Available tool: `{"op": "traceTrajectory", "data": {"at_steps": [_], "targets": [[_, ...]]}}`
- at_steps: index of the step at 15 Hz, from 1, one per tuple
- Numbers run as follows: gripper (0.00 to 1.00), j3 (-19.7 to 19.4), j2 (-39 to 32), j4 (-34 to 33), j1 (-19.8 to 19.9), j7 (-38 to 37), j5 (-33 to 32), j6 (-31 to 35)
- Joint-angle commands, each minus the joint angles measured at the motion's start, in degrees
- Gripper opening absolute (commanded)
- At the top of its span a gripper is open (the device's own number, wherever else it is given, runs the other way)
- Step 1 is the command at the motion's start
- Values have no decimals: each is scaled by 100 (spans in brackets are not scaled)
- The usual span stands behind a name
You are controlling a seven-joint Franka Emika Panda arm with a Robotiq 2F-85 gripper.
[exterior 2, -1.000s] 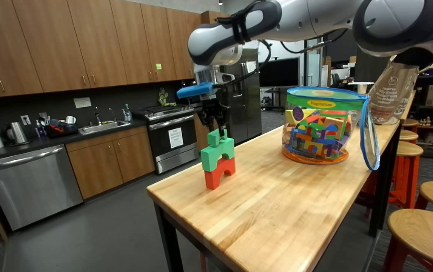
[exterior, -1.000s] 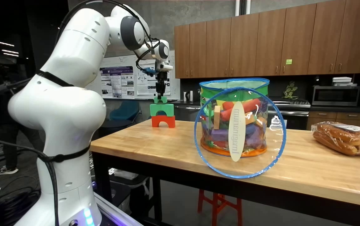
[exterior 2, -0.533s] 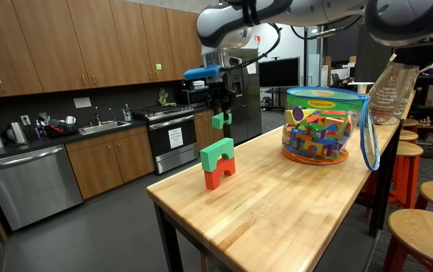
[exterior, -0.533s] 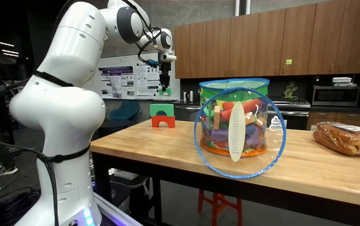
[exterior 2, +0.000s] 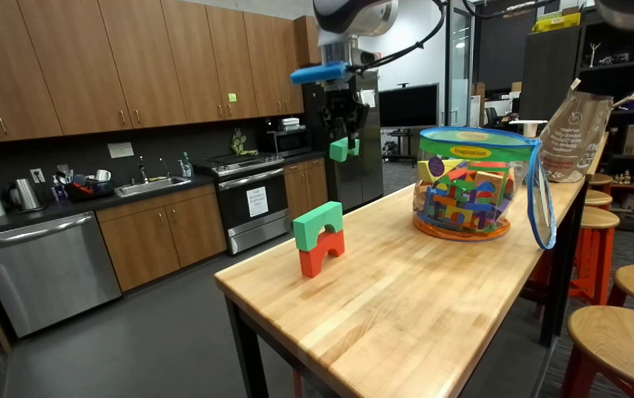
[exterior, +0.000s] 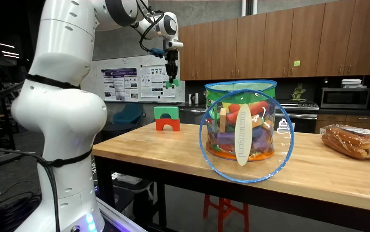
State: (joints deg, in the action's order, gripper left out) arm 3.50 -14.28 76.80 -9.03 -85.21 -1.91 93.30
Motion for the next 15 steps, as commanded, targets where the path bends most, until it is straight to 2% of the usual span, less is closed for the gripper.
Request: {"op": "traceTrajectory", "data": {"at_steps": [1, 8, 15], "targets": [[16, -124, 869, 997, 140, -210, 28, 266], [16, -354, 2061, 2168, 680, -527, 228, 308], [16, -571, 2856, 2881, 1252, -905, 614, 324]]}}
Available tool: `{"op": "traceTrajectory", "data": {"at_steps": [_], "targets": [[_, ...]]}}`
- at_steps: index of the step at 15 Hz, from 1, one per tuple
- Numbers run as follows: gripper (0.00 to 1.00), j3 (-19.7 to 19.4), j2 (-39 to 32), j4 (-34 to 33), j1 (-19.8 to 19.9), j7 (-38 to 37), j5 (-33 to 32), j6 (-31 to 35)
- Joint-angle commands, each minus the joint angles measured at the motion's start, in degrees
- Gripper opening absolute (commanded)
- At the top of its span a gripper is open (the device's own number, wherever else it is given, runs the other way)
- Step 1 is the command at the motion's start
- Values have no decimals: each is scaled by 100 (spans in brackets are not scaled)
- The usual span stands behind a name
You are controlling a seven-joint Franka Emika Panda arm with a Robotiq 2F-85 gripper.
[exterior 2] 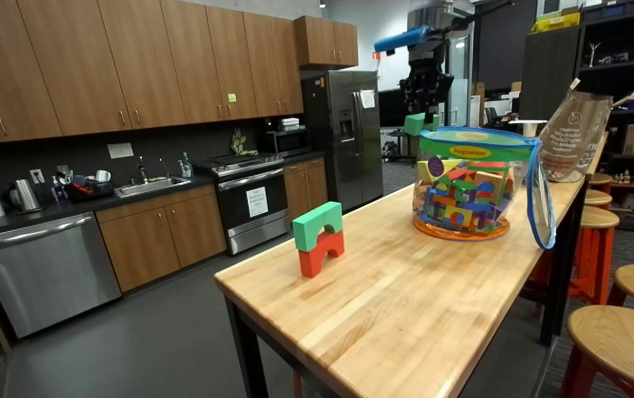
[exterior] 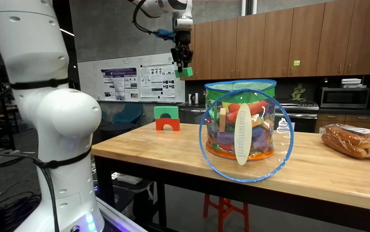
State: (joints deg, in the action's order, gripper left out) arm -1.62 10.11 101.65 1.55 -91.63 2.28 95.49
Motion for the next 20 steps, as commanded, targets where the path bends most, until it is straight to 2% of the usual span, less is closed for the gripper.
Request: {"op": "traceTrajectory", "data": {"at_steps": [1, 9, 14, 20], "targets": [[16, -88, 492, 452, 270, -334, 220, 99], [16, -232, 816, 593, 769, -574, -54, 131], [16, -309, 713, 476, 1010, -604, -530, 180], [16, -471, 516, 377, 1170, -627, -688, 167]]}}
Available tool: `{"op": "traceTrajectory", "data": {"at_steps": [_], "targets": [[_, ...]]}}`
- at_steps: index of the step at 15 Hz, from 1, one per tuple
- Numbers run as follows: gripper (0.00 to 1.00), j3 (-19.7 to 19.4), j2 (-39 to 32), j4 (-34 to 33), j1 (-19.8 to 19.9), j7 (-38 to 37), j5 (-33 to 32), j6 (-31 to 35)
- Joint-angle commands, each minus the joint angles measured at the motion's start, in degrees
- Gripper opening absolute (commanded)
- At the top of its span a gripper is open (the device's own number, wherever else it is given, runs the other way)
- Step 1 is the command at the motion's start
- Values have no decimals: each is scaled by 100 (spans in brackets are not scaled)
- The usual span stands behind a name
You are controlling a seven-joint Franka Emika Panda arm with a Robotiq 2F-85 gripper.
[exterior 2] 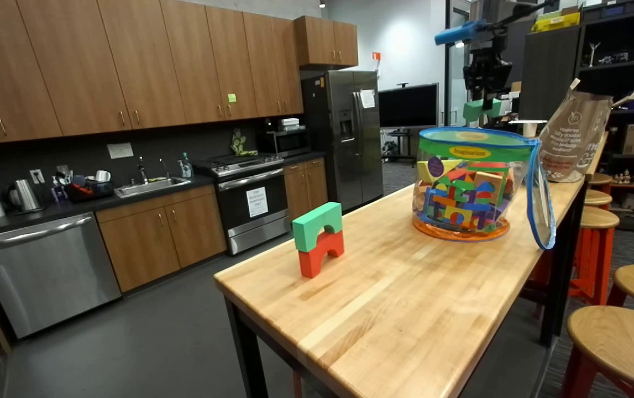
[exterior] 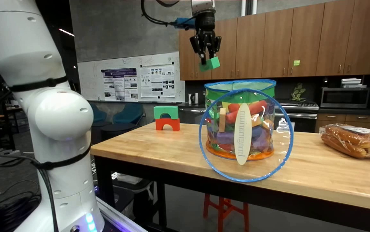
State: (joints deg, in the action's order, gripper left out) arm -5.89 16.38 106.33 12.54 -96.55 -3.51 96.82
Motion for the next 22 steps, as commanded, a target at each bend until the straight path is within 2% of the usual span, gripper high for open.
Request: {"op": "traceTrajectory", "data": {"at_steps": [1, 5, 13, 22], "targets": [[16, -62, -143, -114, 89, -145, -155, 34], [16, -132, -328, -299, 121, -136, -322, 9], [16, -304, -879, -846, 77, -32, -187, -259], [16, -394, -1303, -1247, 49, 54, -151, -825]]}}
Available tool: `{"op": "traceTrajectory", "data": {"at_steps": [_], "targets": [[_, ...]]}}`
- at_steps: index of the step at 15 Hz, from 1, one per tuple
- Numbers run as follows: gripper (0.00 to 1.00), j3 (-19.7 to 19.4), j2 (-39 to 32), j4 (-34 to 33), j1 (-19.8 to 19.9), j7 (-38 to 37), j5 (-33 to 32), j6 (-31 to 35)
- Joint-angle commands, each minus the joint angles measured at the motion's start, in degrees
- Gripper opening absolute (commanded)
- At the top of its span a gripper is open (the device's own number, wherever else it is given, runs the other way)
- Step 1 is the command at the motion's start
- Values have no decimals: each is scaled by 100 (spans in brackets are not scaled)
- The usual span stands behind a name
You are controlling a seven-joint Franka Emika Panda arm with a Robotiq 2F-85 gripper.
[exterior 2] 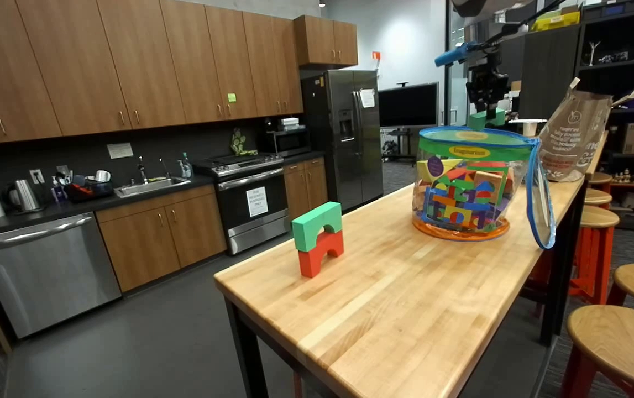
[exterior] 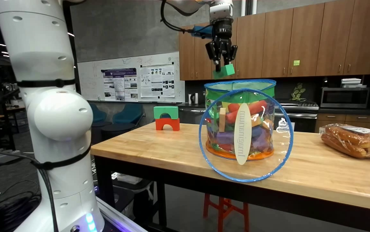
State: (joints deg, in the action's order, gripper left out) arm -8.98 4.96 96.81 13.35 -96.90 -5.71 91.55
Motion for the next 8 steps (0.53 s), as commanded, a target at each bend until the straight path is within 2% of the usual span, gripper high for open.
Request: {"op": "traceTrajectory", "data": {"at_steps": [1, 2, 3, 5, 8], "targets": [[19, -94, -183, -329, -33, 96, 65, -353], [55, -102, -201, -361, -34, 100, 70, -399], [67, -107, -219, -394, -37, 102, 68, -431], [76, -117, -253, -438, -39, 119, 56, -448], [97, -126, -276, -490, -44, 139, 68, -444]]}}
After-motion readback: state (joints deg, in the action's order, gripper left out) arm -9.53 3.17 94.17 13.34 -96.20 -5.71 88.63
